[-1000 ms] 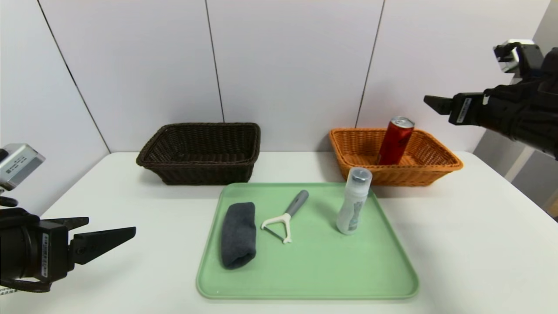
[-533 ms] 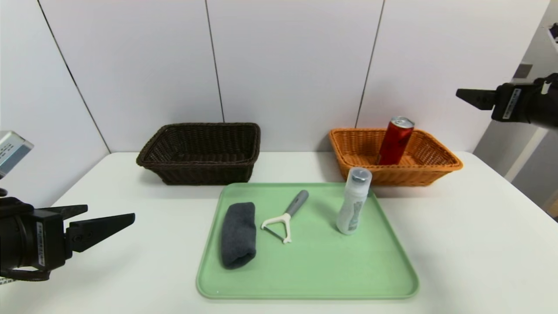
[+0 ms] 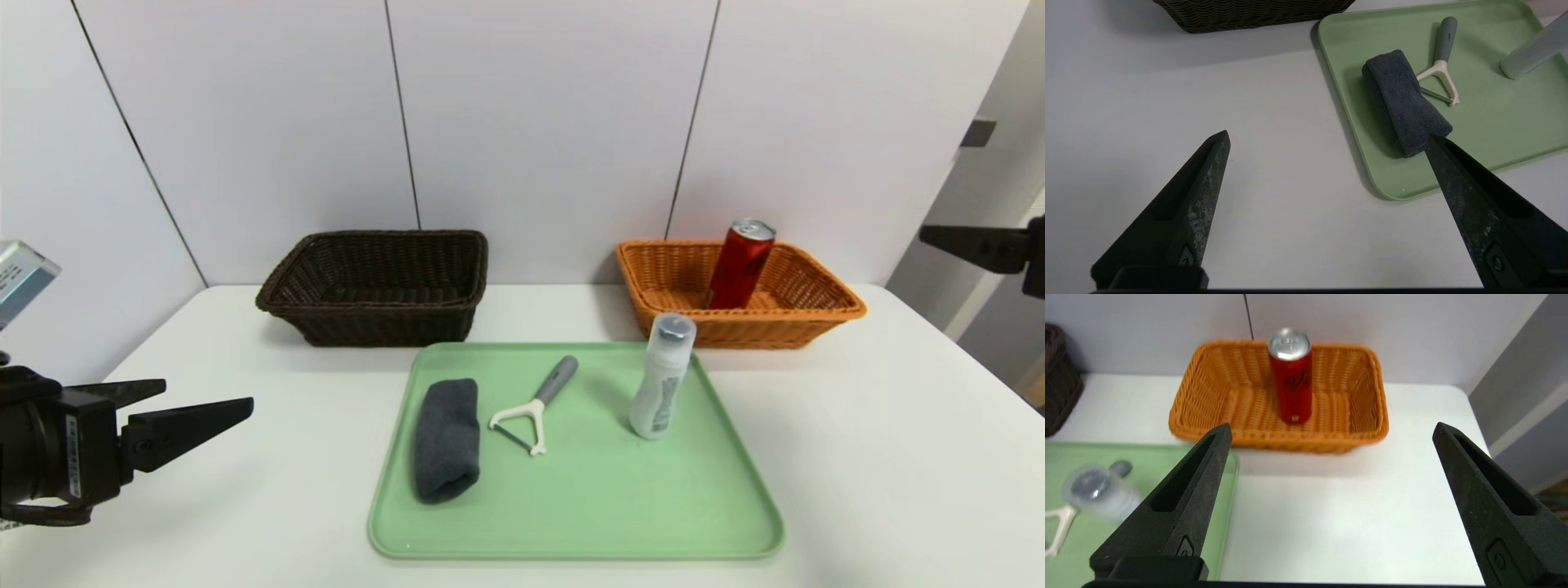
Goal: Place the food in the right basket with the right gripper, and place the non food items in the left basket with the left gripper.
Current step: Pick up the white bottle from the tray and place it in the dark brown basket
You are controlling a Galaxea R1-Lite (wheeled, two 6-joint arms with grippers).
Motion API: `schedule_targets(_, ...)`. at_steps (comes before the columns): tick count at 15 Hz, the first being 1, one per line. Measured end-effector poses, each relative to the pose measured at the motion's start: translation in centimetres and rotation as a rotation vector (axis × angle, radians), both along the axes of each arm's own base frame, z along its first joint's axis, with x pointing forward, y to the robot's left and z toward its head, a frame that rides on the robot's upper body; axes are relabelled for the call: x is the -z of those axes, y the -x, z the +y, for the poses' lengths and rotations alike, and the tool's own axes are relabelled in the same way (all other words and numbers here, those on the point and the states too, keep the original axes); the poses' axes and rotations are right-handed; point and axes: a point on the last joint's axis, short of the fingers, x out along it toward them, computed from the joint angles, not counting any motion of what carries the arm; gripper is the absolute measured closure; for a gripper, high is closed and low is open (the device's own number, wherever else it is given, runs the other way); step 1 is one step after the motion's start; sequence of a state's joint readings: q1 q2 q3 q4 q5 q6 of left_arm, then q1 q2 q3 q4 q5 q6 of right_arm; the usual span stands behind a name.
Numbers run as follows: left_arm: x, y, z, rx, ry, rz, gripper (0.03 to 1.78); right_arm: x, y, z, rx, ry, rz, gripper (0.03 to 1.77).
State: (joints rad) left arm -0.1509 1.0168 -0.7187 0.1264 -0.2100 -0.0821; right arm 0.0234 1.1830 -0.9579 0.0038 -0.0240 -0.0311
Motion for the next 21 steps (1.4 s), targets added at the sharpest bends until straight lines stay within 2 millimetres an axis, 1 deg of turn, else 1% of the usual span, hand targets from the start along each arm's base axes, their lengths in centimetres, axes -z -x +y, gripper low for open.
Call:
schedule_targets(2, -0.1, -0.2, 0.0, 0.005, -0.017, -0.005, 0.12, 1.0, 2.0, 0.0, -0.003, 0.001, 0.049, 0.11)
schedule_targets(5, 0.0, -0.8, -0.1, 0.025, -0.093, -0.016, 0.12, 2.2, 4.1, 0.1, -0.011, 0.002, 0.064, 0.11)
schedule_targets(8, 0.2, -1.2, -0.1, 0.039, -0.121, -0.013, 0.12, 3.4, 5.3, 0.2, -0.041, 0.006, 0.080, 0.11)
schedule_targets(11, -0.4, -2.9, -0.7, 0.081, -0.073, -0.071, 0.12, 4.4, 5.8, 0.4, -0.098, -0.006, 0.103, 0.11)
schedule_targets(14, -1.2, -4.7, -2.6, 0.227, 0.002, -0.161, 0.12, 4.9, 6.2, 0.5, -0.151, -0.016, 0.110, 0.11)
schedule_targets(16, -1.0, -5.6, -4.2, 0.303, 0.011, -0.156, 0.12, 5.4, 6.5, 0.5, -0.183, -0.011, 0.119, 0.11)
schedule_targets(21, -0.5, -7.4, -9.3, 0.492, 0.036, -0.190, 0.12, 6.9, 8.0, 0.7, -0.240, 0.006, 0.148, 0.11)
